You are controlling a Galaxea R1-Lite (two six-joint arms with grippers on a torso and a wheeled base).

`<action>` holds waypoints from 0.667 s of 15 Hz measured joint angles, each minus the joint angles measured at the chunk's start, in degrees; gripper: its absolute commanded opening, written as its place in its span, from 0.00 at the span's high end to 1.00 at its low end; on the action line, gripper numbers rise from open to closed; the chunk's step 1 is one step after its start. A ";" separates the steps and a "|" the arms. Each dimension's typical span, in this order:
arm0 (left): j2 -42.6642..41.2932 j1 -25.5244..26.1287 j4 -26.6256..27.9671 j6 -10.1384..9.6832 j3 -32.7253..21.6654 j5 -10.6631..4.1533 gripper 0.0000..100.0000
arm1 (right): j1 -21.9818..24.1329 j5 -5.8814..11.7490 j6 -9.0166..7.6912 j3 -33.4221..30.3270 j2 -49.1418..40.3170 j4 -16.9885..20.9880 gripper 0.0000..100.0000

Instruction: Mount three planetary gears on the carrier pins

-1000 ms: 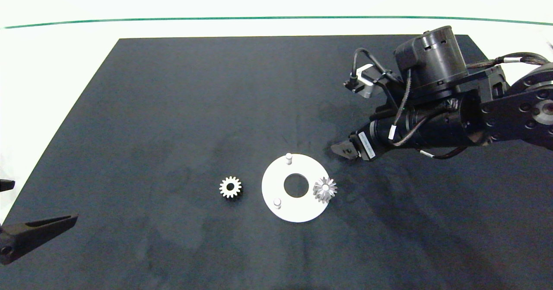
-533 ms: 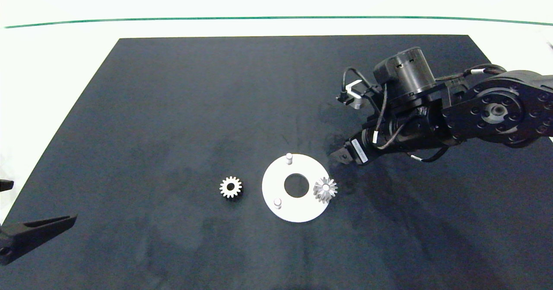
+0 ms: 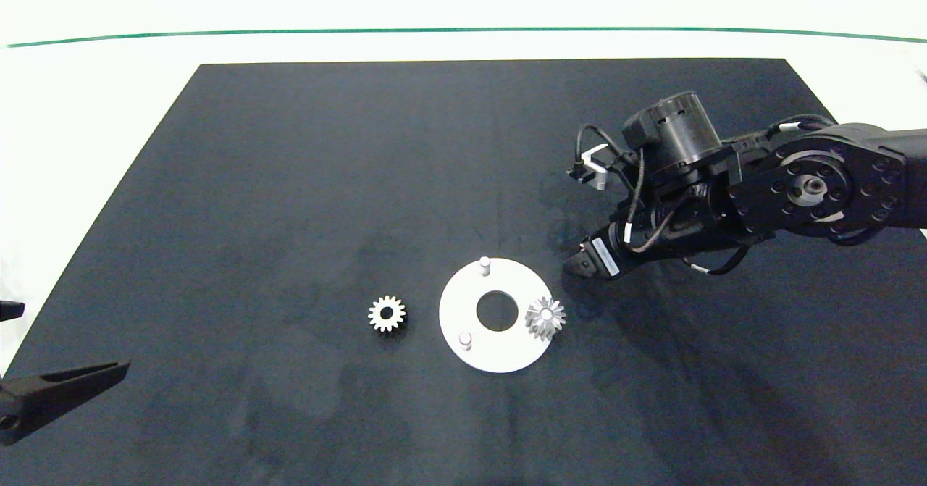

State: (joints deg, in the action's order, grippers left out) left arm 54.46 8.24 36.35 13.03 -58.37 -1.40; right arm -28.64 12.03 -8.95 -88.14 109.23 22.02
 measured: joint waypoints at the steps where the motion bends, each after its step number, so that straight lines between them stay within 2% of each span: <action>1: 0.00 0.02 0.00 0.00 0.02 0.00 0.00 | 0.09 -0.05 0.02 -0.01 0.15 0.00 0.16; 5: -0.02 0.35 0.00 0.00 0.10 -0.05 0.00 | 0.26 -0.13 0.22 -0.01 0.50 0.00 0.24; 7: -0.02 0.38 0.00 0.00 0.10 -0.05 0.00 | 0.28 -0.21 1.04 0.05 0.56 0.00 0.28; 10: -0.02 0.38 0.02 0.00 0.10 -0.02 0.00 | 0.26 -0.33 1.29 0.18 0.56 -0.02 0.34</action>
State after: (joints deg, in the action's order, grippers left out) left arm 54.43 8.62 36.38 13.03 -58.27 -1.43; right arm -28.38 11.70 -7.66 -87.96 109.79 21.99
